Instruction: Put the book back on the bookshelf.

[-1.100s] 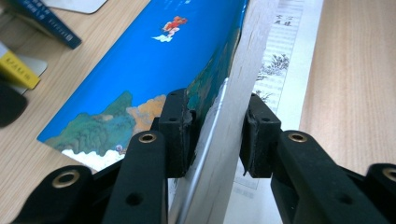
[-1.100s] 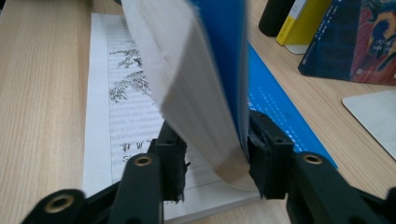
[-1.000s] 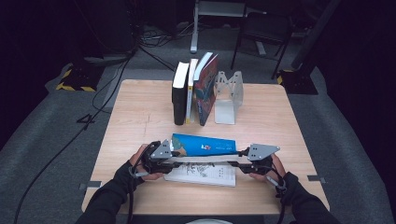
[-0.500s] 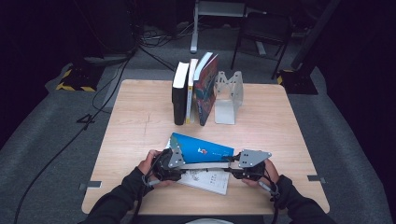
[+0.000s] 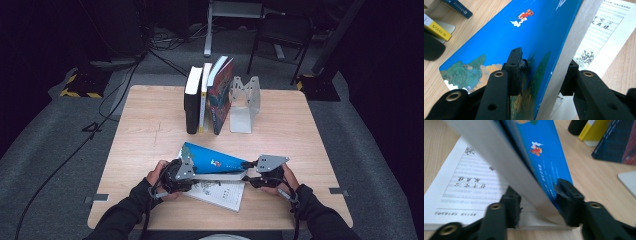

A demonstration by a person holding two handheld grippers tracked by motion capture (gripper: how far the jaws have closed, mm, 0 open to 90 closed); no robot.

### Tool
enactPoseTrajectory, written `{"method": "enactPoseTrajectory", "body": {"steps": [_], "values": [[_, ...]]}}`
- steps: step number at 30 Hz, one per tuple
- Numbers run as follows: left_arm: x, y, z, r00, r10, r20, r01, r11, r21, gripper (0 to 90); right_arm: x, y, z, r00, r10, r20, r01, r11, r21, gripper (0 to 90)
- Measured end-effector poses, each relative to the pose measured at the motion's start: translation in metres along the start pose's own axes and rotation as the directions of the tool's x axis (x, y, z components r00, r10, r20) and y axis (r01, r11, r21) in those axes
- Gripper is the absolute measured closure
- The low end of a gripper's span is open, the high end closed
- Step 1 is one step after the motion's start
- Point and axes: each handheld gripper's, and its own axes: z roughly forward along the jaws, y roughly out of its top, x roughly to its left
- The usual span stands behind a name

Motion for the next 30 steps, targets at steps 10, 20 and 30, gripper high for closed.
{"method": "enactPoseTrajectory", "body": {"steps": [10,20,30], "values": [[-0.016,0.024,0.005,0.9992,0.003,-0.04,-0.004,0.9998,-0.018,54.9,0.012,0.018,-0.007,0.9981,-0.039,0.049,0.038,0.999,0.015,64.7],[-0.027,0.035,0.007,0.997,0.012,-0.076,-0.015,0.9987,-0.048,67.3,0.014,0.028,-0.011,0.9965,-0.052,0.065,0.051,0.999,0.018,63.4],[-0.003,0.021,-0.015,0.9876,-0.156,0.017,0.156,0.9638,-0.216,71.0,-0.016,0.007,-0.036,0.9855,0.126,0.113,-0.117,0.99,-0.081,48.5]]}}
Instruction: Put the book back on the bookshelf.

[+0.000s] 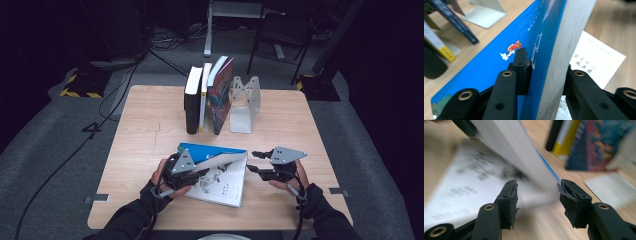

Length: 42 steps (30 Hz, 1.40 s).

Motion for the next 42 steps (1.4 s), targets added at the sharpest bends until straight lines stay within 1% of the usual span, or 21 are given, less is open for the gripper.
{"method": "enactPoseTrajectory", "body": {"steps": [1,2,4,5,6,8,11,12,13,14,15,18,21,22,27,30,34,35,36,39,42], "values": [[0.003,0.0,-0.003,0.9999,-0.014,0.003,0.014,0.9998,-0.016,71.0,0.0,0.0,0.0,1.0,0.0,0.0,0.0,1.0,0.0,48.5],[0.009,-0.002,-0.009,0.9988,-0.047,0.013,0.048,0.9979,-0.043,71.2,-0.01,-0.012,0.003,0.9978,0.066,-0.006,-0.066,0.997,0.027,48.0],[0.01,-0.002,-0.012,0.9985,-0.053,0.012,0.054,0.997,-0.056,71.5,-0.012,-0.016,0.005,0.9974,0.073,-0.006,-0.072,0.997,0.041,47.9],[0.012,-0.003,-0.013,0.9983,-0.056,0.016,0.057,0.9966,-0.06,71.7,-0.015,-0.02,0.01,0.9958,0.09,-0.015,-0.089,0.993,0.073,47.4],[0.012,-0.003,-0.014,0.9983,-0.056,0.018,0.057,0.9964,-0.062,71.7,-0.014,-0.022,0.015,0.9959,0.088,-0.022,-0.085,0.991,0.1,46.8],[0.011,-0.003,-0.014,0.9982,-0.055,0.023,0.057,0.9965,-0.061,71.8,-0.011,-0.024,0.023,0.9959,0.075,-0.05,-0.069,0.991,0.119,46.4],[0.008,-0.002,-0.01,0.9993,-0.03,0.024,0.031,0.9988,-0.038,72.0,-0.001,-0.021,0.033,0.993,0.044,-0.11,-0.029,0.991,0.131,42.3],[0.006,-0.002,-0.009,0.9995,-0.022,0.021,0.023,0.9991,-0.035,71.9,0.003,-0.02,0.035,0.9905,0.033,-0.134,-0.015,0.991,0.133,44.3],[0.006,-0.003,-0.008,0.9994,-0.02,0.028,0.02,0.9994,-0.028,71.9,0.006,-0.019,0.037,0.99,0.017,-0.14,0.003,0.99,0.141,45.3],[0.007,-0.003,-0.008,0.9993,-0.021,0.032,0.022,0.9994,-0.029,71.9,0.007,-0.02,0.039,0.9875,0.021,-0.156,0.002,0.989,0.146,45.8],[0.007,-0.003,-0.009,0.999,-0.029,0.034,0.03,0.999,-0.033,71.9,0.008,-0.02,0.04,0.9845,0.028,-0.173,-0.002,0.989,0.147,46.6],[0.009,-0.003,-0.01,0.9986,-0.037,0.038,0.039,0.9986,-0.037,71.9,0.009,-0.022,0.041,0.9815,0.035,-0.188,-0.01,0.991,0.131,46.9],[0.011,-0.003,-0.01,0.9974,-0.049,0.052,0.051,0.9981,-0.034,71.7,0.009,-0.016,0.037,0.9789,0.054,-0.197,-0.045,0.998,0.052,51.0],[0.011,-0.002,-0.01,0.9975,-0.042,0.057,0.043,0.9989,-0.02,71.4,0.011,-0.013,0.035,0.9793,0.062,-0.192,-0.059,0.998,0.022,51.7],[0.0,-0.002,-0.015,0.9992,-0.019,0.035,0.018,0.9989,0.043,70.5,0.016,-0.002,0.03,0.9847,0.058,-0.164,-0.063,0.998,-0.027,51.7],[0.0,-0.001,-0.018,0.9979,-0.029,0.059,0.027,0.9992,0.03,70.2,0.018,0.009,0.025,0.9854,0.069,-0.155,-0.081,0.994,-0.069,51.7],[-0.001,0.008,-0.017,0.9956,-0.033,0.087,0.031,0.9993,0.019,72.0,0.014,0.023,0.011,0.9939,0.059,-0.093,-0.072,0.988,-0.135,51.7],[-0.004,0.013,-0.015,0.9953,-0.018,0.096,0.016,0.9997,0.016,72.0,0.014,0.023,0.011,0.9939,0.059,-0.093,-0.072,0.988,-0.135,51.7],[-0.006,0.019,-0.014,0.9947,-0.003,0.103,0.002,0.9999,0.016,72.1,0.012,0.027,0.005,0.9956,0.055,-0.075,-0.066,0.986,-0.153,51.8],[-0.01,0.026,-0.011,0.9927,0.002,0.121,0.001,0.9998,-0.021,71.6,0.008,0.039,-0.009,0.9993,0.025,-0.026,-0.03,0.981,-0.191,51.9],[-0.01,0.024,-0.014,0.9912,0.016,0.131,-0.007,0.9974,-0.071,70.1,0.01,0.053,-0.017,0.9997,-0.02,0.014,0.023,0.976,-0.215,51.9]]}}
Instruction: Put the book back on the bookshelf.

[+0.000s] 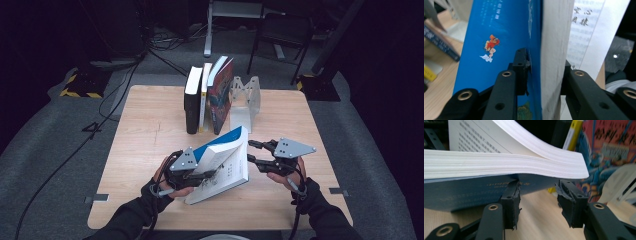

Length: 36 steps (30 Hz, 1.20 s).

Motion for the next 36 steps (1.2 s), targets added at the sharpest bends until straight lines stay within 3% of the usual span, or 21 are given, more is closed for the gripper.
{"method": "enactPoseTrajectory", "body": {"steps": [2,8,13,16,19,21,23,27,36], "values": [[-0.004,-0.002,-0.003,0.9989,0.036,-0.029,-0.036,0.9993,-0.011,67.8,0.004,0.011,0.001,0.999,-0.043,0.014,0.043,0.999,-0.003,51.9],[-0.005,-0.013,-0.018,0.9975,0.0,-0.07,-0.004,0.9982,-0.059,64.2,0.013,0.029,0.014,0.9984,-0.056,-0.01,0.056,0.998,-0.039,51.3],[-0.009,-0.021,-0.028,0.9923,-0.025,-0.121,0.015,0.9969,-0.078,60.2,0.02,0.045,0.027,0.9983,-0.056,-0.013,0.056,0.998,-0.036,48.3],[-0.01,-0.026,-0.029,0.9886,-0.033,-0.147,0.022,0.9972,-0.072,56.4,0.022,0.048,0.032,0.9978,-0.056,-0.035,0.055,0.998,-0.026,45.0],[-0.015,-0.034,-0.024,0.9794,-0.011,-0.202,0.01,0.9999,-0.006,51.3,0.028,0.046,0.041,0.9965,-0.077,-0.032,0.077,0.997,0.013,42.7],[-0.013,-0.04,-0.021,0.9832,-0.03,-0.18,0.032,0.9995,0.007,49.1,0.028,0.043,0.043,0.9981,-0.041,-0.045,0.041,0.999,-0.007,42.7],[-0.011,-0.039,-0.021,0.986,-0.03,-0.164,0.032,0.9994,0.011,53.3,0.026,0.04,0.043,0.9979,-0.023,-0.061,0.022,1.0,-0.015,42.7],[-0.002,-0.036,-0.02,0.9929,-0.034,-0.114,0.033,0.9994,-0.011,65.2,0.024,0.037,0.038,0.9981,-0.031,-0.053,0.03,0.999,-0.018,42.7],[0.008,-0.025,0.002,0.9999,-0.014,-0.006,0.014,0.9989,-0.045,67.8,0.016,0.034,0.021,0.9982,-0.021,-0.056,0.018,0.999,-0.045,42.7]]}}
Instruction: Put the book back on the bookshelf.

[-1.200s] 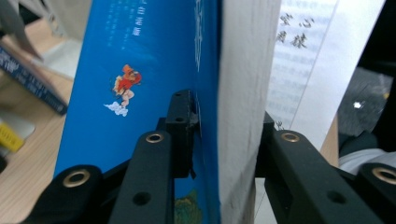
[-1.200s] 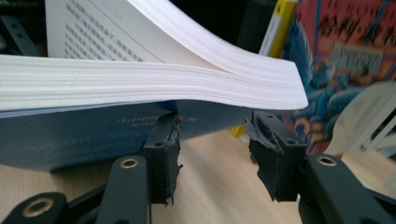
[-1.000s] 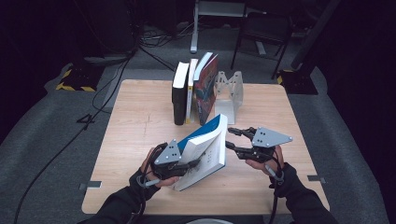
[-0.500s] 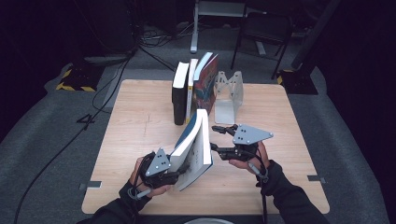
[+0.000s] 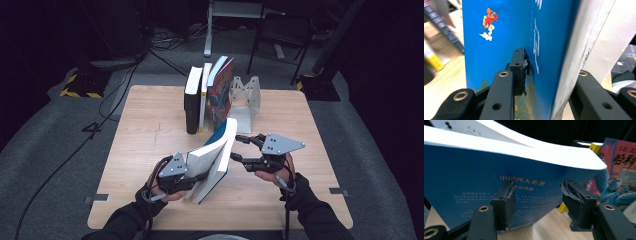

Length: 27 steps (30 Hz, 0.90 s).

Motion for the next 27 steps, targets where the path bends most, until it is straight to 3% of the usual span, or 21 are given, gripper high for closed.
{"method": "enactPoseTrajectory", "body": {"steps": [4,6,10,14,21,27], "values": [[0.004,0.007,0.021,0.9978,0.0,0.066,0.002,0.9995,-0.031,68.0,-0.003,0.001,-0.015,0.999,-0.01,0.043,0.01,1.0,0.0,42.7],[0.004,0.014,0.032,0.9965,0.029,0.079,-0.026,0.9992,-0.029,67.6,-0.005,0.0,-0.026,0.9979,-0.004,0.065,0.004,1.0,-0.004,42.2],[0.006,0.023,0.048,0.9944,0.043,0.097,-0.04,0.9985,-0.037,67.4,-0.01,-0.003,-0.04,0.9941,0.003,0.109,-0.005,1.0,0.017,42.3],[0.012,0.026,0.059,0.994,0.045,0.1,-0.04,0.9979,-0.051,67.2,-0.014,-0.006,-0.046,0.9859,0.024,0.166,-0.028,0.999,0.018,42.3],[0.016,0.028,0.064,0.994,0.049,0.098,-0.043,0.9974,-0.058,65.8,-0.017,-0.007,-0.046,0.977,0.032,0.211,-0.038,0.999,0.022,39.6],[0.012,0.025,0.057,0.9972,0.058,0.047,-0.057,0.9978,-0.035,60.4,-0.011,-0.008,-0.041,0.9751,0.011,0.221,-0.019,0.999,0.035,38.3]]}}
